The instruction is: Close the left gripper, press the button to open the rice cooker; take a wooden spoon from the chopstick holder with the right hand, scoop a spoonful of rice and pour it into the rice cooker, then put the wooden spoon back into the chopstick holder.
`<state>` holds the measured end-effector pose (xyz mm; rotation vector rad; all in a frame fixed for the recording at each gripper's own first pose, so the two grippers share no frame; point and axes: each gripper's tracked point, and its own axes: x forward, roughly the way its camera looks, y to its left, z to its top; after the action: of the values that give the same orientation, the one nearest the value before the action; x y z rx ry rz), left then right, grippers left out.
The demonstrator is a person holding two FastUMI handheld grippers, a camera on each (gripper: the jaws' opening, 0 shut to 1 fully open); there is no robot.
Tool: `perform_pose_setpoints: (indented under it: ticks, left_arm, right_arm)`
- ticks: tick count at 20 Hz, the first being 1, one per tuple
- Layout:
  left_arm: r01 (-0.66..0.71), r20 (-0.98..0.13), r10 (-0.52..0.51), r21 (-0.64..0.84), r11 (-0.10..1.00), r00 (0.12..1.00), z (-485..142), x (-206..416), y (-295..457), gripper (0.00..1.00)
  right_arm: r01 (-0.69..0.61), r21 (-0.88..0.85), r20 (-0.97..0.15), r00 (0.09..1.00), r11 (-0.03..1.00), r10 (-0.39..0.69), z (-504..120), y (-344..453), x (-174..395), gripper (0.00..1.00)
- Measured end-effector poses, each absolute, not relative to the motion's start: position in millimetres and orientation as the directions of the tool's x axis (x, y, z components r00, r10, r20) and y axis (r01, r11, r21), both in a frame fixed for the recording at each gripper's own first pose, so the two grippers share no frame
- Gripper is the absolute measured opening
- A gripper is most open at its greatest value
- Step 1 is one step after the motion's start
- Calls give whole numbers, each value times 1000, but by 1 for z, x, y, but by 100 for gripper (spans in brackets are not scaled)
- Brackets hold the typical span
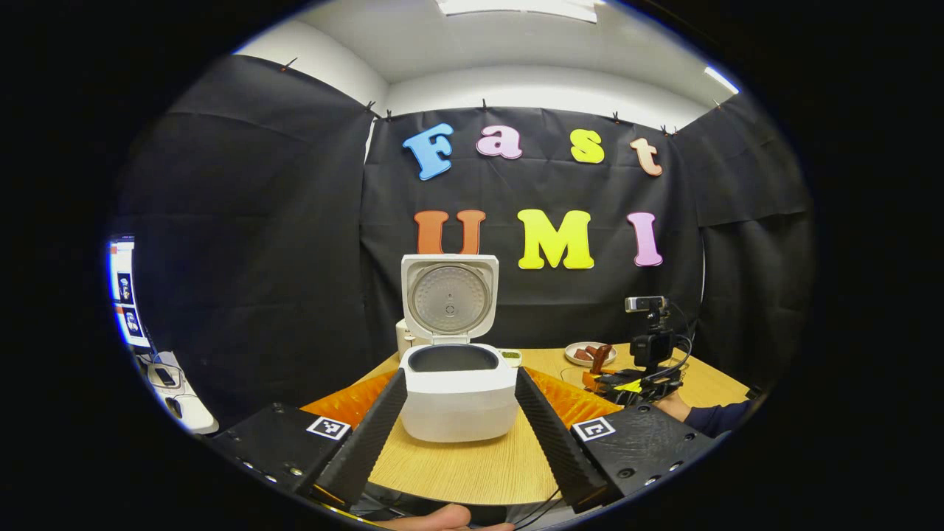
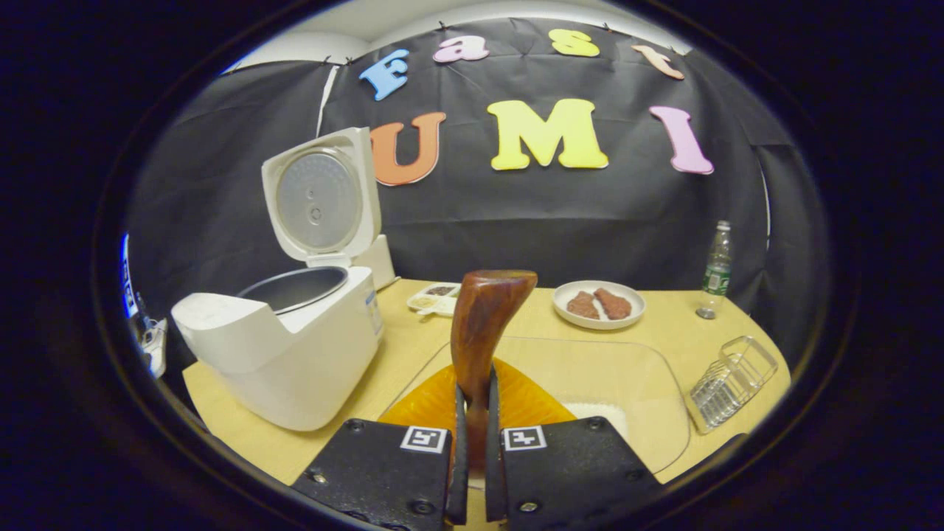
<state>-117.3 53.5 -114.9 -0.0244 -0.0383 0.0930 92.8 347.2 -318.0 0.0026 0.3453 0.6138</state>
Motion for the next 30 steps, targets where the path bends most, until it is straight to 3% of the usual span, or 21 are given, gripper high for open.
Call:
perform_pose_setpoints:
  ticks: [5,10,14,18,23,26,30]
  left_arm:
    - [-96,52,98,-39,995,994,-113,-122,58,94]
    - [-80,42,84,-74,994,996,-116,-117,52,94]
    - [-55,54,58,-45,997,997,-116,-117,41,94]
    - [-56,56,58,-32,998,997,-114,-119,38,94]
    - [-44,65,48,-65,997,997,-114,-120,38,94]
    - [-51,49,54,-61,997,997,-118,-118,40,94]
    - [-44,35,47,-81,996,998,-120,-115,45,94]
  right_arm:
    - [-558,286,-379,681,779,627,-320,339,94,14]
    - [-434,543,-388,630,719,673,-318,314,109,12]
    - [-385,678,-305,627,626,717,-293,298,112,12]
    - [-386,694,-240,672,608,701,-275,273,121,12]
    - [-337,797,-171,670,501,723,-259,256,130,12]
    - [-278,884,-111,656,375,747,-247,251,134,12]
    - [-124,992,90,629,-14,772,-210,237,138,11]
